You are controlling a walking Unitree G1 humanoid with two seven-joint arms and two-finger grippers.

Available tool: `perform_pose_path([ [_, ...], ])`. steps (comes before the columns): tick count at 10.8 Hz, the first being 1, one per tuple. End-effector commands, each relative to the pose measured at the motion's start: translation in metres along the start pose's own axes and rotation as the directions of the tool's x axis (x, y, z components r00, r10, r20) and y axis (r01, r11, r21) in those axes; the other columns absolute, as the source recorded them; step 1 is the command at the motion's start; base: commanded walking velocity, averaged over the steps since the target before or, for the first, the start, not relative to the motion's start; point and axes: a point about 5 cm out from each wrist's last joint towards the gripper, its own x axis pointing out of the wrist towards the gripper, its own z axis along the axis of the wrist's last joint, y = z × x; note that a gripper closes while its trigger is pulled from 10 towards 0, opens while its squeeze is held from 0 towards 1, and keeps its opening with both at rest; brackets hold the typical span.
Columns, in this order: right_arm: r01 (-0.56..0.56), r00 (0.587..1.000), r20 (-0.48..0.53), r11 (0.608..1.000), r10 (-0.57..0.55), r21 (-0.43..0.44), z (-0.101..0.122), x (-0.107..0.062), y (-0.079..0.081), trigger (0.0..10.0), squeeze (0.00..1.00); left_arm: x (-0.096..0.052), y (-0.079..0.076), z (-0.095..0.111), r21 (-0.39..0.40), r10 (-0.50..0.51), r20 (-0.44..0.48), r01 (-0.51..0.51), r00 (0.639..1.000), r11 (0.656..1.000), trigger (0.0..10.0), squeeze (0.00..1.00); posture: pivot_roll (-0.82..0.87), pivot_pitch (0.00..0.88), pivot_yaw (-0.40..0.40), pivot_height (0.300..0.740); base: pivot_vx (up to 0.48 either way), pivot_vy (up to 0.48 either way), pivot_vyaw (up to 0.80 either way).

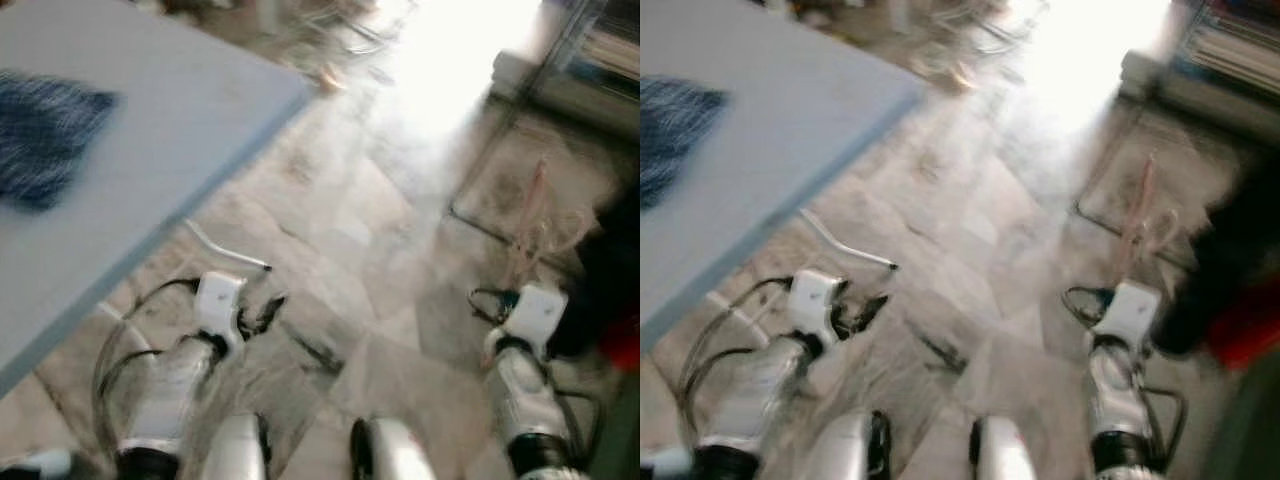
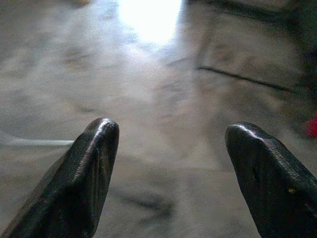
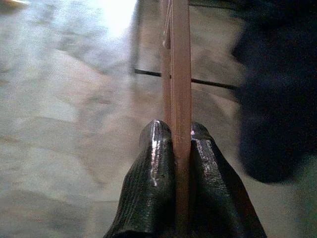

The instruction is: Hang hanger

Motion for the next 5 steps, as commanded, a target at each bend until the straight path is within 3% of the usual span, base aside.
perform_pose_path([
  [1, 0.027, 0.999, -0.021, 1.0, -0.027, 0.003, -0.0062, -0.003, -0.0047, 10.0, 0.0, -0.004, 0.0002, -0.0053, 0.008, -0.002, -0.022, 0.002, 1.0, 1.0, 10.0, 0.0, -0.01, 0.184, -0.012, 0.74, 0.0, 0.0, -0.8],
  [3, 0.036, 0.999, -0.036, 0.999, -0.036, 0.011, -0.0091, -0.0035, -0.0059, 10.0, 0.0, -0.0033, 0.0015, -0.0028, -0.017, -0.002, -0.013, 0.001, 1.0, 1.0, 10.0, 0.0, -0.01, 0.183, -0.012, 0.74, 0.0, 0.0, -0.8],
  [5, 0.037, 0.999, -0.036, 0.999, -0.037, 0.01, -0.0085, -0.0029, -0.006, 10.0, 0.0, -0.0025, 0.0016, -0.0021, -0.015, -0.013, -0.012, 0.013, 1.0, 1.0, 10.0, 0.0, -0.01, 0.183, -0.013, 0.74, 0.0, 0.334, -0.8],
])
